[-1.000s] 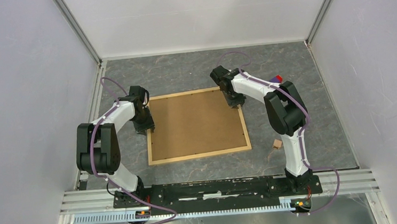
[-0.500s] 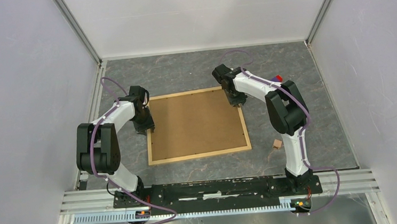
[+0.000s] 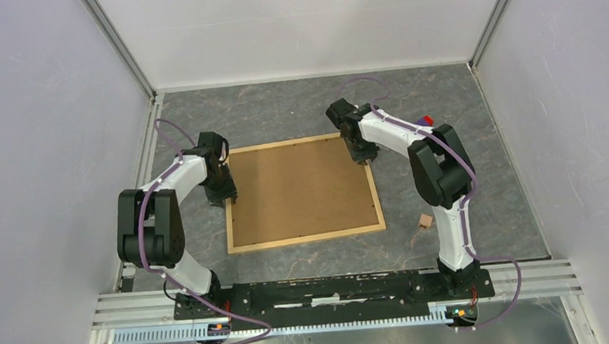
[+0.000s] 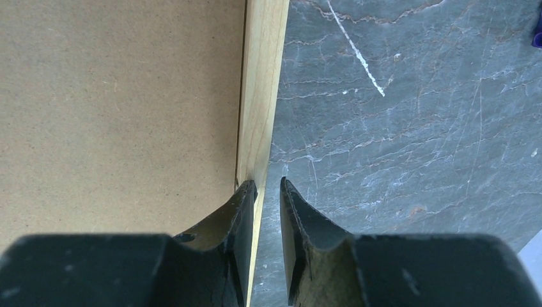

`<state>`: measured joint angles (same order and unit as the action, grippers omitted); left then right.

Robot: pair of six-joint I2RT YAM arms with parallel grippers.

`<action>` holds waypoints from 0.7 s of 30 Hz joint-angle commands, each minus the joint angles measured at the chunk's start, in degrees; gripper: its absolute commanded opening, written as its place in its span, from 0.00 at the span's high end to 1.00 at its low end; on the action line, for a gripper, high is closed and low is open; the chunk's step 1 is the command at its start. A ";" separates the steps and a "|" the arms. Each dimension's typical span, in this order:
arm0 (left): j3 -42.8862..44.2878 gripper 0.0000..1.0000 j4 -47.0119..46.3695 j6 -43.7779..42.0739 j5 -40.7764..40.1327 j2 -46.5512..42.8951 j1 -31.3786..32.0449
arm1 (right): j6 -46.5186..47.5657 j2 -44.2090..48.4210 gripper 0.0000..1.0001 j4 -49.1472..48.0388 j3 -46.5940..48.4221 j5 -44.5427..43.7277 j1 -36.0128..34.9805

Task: Put the photo into the frame
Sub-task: Install the photo frame at the center of the board.

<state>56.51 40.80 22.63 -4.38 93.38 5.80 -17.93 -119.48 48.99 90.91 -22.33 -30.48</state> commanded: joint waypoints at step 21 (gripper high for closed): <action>0.00 0.56 0.15 0.56 -0.27 -0.10 -0.34 | 0.05 2.77 0.71 -2.45 -3.18 2.92 0.51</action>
<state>56.51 40.82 22.63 -4.38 93.38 5.80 -17.69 -118.06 47.24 88.82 -21.06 -30.30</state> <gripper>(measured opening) 0.447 0.287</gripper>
